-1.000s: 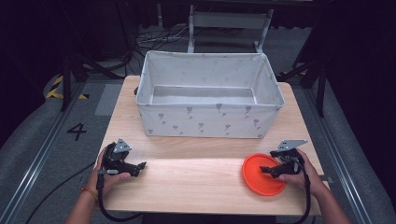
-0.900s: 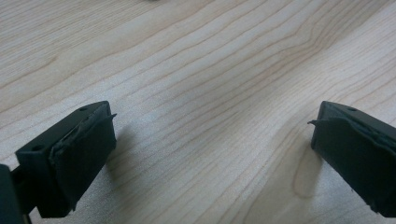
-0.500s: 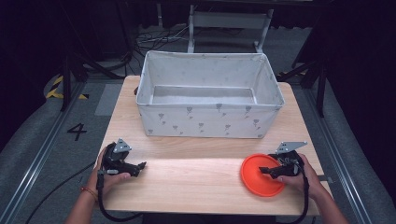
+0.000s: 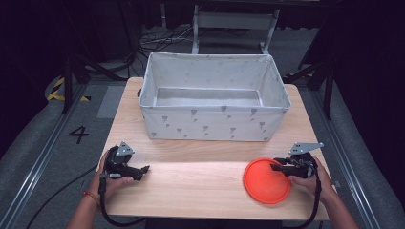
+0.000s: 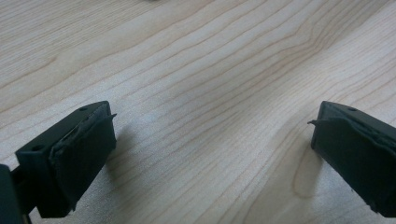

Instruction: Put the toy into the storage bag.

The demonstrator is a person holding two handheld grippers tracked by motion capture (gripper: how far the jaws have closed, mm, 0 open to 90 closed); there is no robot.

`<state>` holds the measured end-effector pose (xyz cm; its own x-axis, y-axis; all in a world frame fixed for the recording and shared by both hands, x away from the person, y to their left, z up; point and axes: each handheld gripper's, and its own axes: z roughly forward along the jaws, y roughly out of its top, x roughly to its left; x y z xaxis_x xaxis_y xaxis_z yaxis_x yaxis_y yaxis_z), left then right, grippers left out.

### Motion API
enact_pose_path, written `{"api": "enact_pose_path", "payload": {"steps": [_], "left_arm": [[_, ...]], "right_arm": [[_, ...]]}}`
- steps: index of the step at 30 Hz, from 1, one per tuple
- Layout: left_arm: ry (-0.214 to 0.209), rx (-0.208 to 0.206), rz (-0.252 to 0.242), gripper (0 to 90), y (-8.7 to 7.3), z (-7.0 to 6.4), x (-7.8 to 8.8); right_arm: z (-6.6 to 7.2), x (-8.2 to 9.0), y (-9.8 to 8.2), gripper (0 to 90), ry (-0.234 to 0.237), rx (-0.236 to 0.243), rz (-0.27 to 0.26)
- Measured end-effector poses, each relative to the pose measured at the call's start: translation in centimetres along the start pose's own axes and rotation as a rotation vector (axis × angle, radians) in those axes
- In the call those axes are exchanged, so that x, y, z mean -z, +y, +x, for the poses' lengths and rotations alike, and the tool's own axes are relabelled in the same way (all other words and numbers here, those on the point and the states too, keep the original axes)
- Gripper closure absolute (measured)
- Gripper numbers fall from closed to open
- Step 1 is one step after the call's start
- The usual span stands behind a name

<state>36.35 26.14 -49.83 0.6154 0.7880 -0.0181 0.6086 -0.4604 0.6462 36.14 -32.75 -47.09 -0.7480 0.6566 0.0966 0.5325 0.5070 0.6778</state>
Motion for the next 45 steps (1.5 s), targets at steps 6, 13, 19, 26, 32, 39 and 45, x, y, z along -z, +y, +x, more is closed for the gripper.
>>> {"api": "enact_pose_path", "payload": {"steps": [6,13,19,26,32,39,45], "left_arm": [[0.000,0.000,0.000,0.2,0.0,0.0,0.0],[0.000,0.001,0.000,0.2,0.0,0.0,0.0],[0.001,0.000,0.000,0.2,0.0,0.0,0.0],[0.001,-0.001,-0.001,0.2,0.0,0.0,0.0],[0.000,0.000,0.000,0.2,0.0,0.0,0.0],[0.003,-0.004,-0.002,0.2,0.0,0.0,0.0],[0.003,-0.004,-0.002,0.2,0.0,0.0,0.0]], "right_arm": [[0.6,1.3,0.7,77.1,0.039,0.027,-0.052],[1.7,3.0,1.6,81.6,0.057,0.062,-0.107],[3.4,4.3,3.0,82.0,0.020,0.157,-0.104],[4.5,5.3,4.3,82.0,-0.013,0.218,-0.097],[4.4,6.5,5.2,82.3,-0.045,0.234,-0.093],[4.4,7.6,6.1,82.4,-0.076,0.262,-0.074],[4.6,8.6,7.1,82.4,-0.099,0.293,-0.048]]}}
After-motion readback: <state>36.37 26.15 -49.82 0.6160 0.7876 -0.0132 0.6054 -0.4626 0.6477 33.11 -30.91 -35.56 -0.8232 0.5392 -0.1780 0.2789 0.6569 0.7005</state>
